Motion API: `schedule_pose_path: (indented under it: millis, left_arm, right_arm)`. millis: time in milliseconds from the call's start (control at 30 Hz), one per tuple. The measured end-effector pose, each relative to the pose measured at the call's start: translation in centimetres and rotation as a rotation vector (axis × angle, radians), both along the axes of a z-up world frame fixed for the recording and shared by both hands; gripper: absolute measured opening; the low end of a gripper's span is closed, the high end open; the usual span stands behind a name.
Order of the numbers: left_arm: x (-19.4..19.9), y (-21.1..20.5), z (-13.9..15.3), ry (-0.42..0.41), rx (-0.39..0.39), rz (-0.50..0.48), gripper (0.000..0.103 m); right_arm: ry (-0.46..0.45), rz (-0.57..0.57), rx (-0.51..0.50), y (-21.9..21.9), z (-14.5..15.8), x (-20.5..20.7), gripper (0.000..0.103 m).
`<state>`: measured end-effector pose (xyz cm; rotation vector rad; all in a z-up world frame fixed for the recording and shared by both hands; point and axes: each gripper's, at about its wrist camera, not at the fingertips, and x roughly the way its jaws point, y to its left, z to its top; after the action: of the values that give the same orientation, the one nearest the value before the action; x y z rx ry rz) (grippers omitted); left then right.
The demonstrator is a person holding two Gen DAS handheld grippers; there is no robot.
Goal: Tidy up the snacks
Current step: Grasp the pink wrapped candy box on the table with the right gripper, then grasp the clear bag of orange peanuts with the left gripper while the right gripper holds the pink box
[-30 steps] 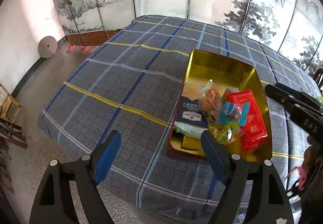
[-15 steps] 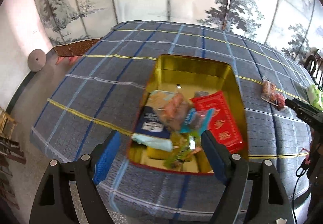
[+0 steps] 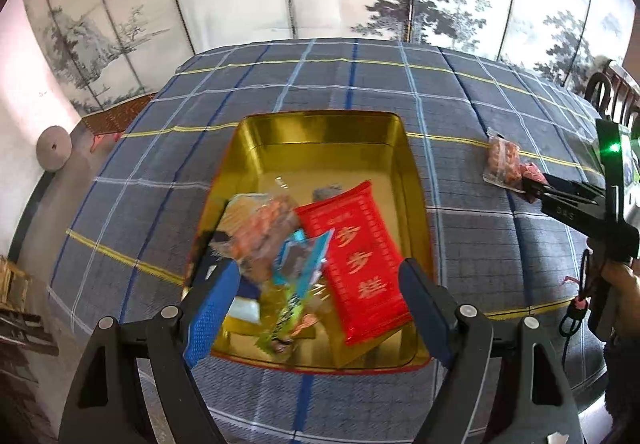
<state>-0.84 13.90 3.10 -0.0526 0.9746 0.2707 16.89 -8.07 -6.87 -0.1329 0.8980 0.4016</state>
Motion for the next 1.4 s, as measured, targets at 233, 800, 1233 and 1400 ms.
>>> schedule_pose_path:
  millis: [233, 800, 1233, 1400]
  left_arm:
    - [1.6, -2.0, -0.3, 0.009, 0.001, -0.041, 0.079]
    - [6.3, -8.1, -1.5, 0.029, 0.030, -0.159, 0.080]
    - [9.6, -11.6, -3.8, 0.039, 0.028, -0.228, 0.080]
    - [10.8, -13.2, -4.1, 0.019, 0.026, -0.278, 0.080]
  right_arm:
    - [-0.009, 0.022, -0.018, 0.8, -0.4, 0.6, 0.048]
    - [-0.044, 0.057, -0.026, 0.8, -0.4, 0.2, 0.033]
    - [-0.052, -0.008, -0.045, -4.5, -0.3, 0.2, 0.031]
    - [-0.044, -0.068, -0.043, -7.9, -0.4, 0.8, 0.031]
